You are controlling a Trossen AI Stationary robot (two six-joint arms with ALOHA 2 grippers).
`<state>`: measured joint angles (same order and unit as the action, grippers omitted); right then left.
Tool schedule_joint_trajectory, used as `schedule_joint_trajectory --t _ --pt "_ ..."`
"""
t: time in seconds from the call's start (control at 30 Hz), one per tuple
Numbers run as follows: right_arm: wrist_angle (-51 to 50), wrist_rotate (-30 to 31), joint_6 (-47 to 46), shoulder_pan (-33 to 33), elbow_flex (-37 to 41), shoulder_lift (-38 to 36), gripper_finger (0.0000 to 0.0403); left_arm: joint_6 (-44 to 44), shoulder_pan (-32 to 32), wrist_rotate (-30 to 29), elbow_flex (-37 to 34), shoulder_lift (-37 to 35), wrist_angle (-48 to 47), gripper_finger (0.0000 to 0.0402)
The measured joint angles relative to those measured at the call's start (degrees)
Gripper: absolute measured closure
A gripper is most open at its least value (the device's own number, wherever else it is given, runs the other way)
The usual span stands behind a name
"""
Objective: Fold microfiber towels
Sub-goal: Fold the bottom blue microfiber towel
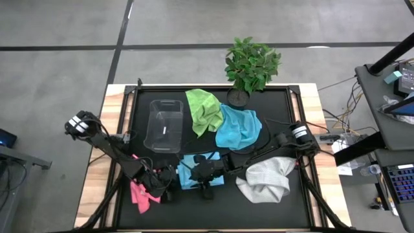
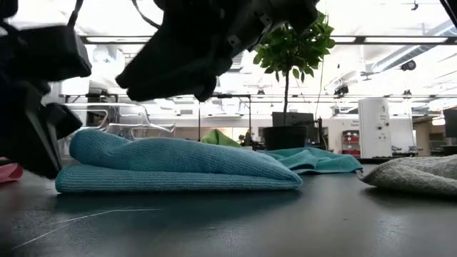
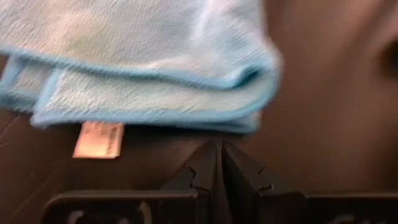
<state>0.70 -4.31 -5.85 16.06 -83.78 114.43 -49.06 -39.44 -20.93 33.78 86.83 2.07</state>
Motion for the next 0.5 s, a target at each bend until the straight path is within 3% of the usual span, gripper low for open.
schedule_joint_trajectory --t 0.2,0.5 --pt "3.3 4.1 0.9 0.4 0.7 2.2 0.0274 0.0 0.0 -0.6 0.4 -0.4 0.7 0.0391" --pt "9.5 4.3 0.5 0.7 0.7 7.8 0.0334 -0.2 0.2 -3.6 0.2 4.3 3.8 0.0391"
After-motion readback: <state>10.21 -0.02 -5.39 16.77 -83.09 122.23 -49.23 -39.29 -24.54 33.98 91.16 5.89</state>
